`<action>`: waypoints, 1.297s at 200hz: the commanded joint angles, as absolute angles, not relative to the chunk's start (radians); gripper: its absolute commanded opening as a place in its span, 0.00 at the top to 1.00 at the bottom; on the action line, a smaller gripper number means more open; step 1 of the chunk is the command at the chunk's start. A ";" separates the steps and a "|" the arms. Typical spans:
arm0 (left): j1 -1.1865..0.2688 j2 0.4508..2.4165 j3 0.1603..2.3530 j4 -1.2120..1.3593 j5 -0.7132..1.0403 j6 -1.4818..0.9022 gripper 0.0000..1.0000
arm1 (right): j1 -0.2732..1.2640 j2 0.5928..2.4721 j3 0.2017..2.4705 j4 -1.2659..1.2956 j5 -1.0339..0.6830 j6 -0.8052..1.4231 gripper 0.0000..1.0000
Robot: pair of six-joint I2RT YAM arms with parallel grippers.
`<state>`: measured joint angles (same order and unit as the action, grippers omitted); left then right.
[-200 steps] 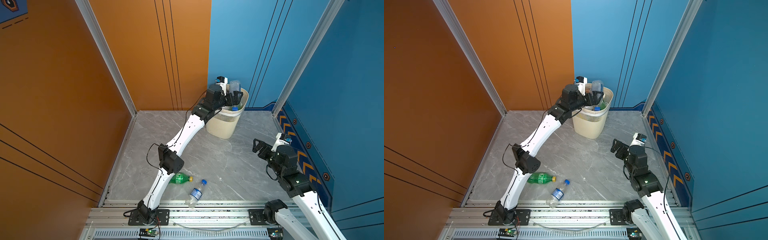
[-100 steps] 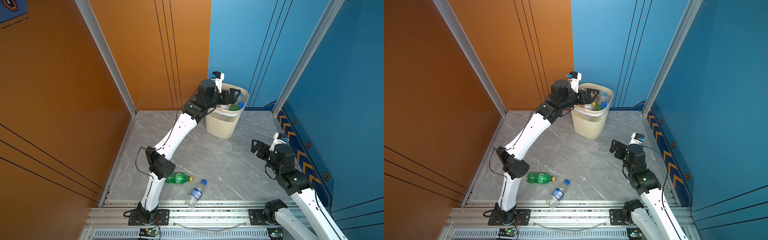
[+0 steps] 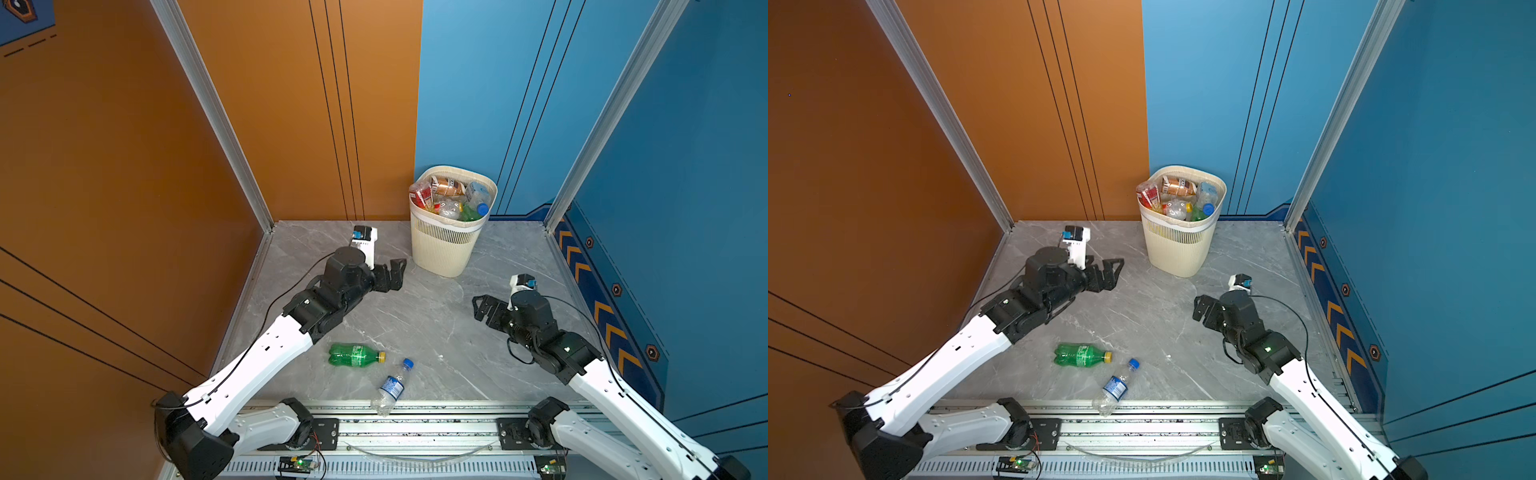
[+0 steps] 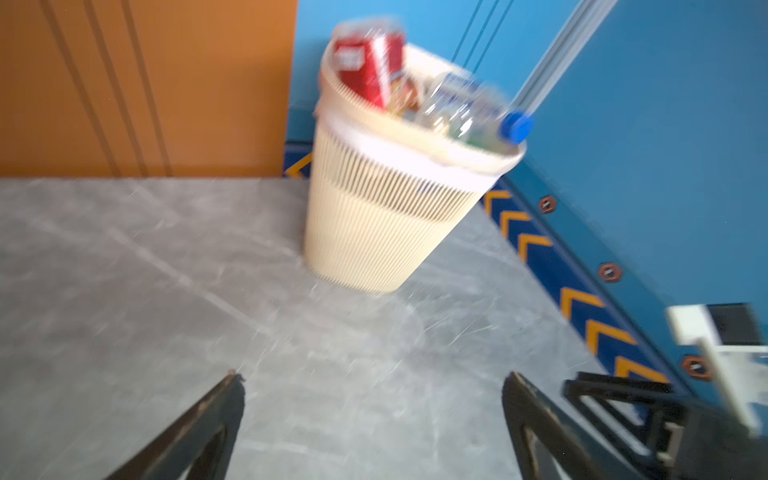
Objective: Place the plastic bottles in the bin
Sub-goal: 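Withdraw the left gripper while the right gripper reaches toward the blue-capped bottle, then lower the right gripper onto the clear blue-capped bottle and close it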
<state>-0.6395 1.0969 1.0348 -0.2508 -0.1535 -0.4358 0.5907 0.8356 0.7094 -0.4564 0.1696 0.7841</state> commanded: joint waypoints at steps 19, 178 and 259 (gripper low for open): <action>-0.570 0.840 0.822 -0.371 -0.295 -0.523 0.02 | 0.946 0.881 0.716 -0.573 0.441 1.110 0.00; -0.286 0.402 0.637 -0.545 -0.094 -0.557 0.02 | 1.575 1.543 0.964 -0.489 0.649 1.843 0.00; -0.231 0.390 0.633 -0.555 -0.042 -0.544 0.02 | 1.564 1.711 1.012 -0.389 0.537 1.889 0.02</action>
<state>-0.2451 0.4038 0.6247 -0.5442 -0.0727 -0.5655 1.5715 1.6669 0.9897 -0.4271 0.5896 1.8637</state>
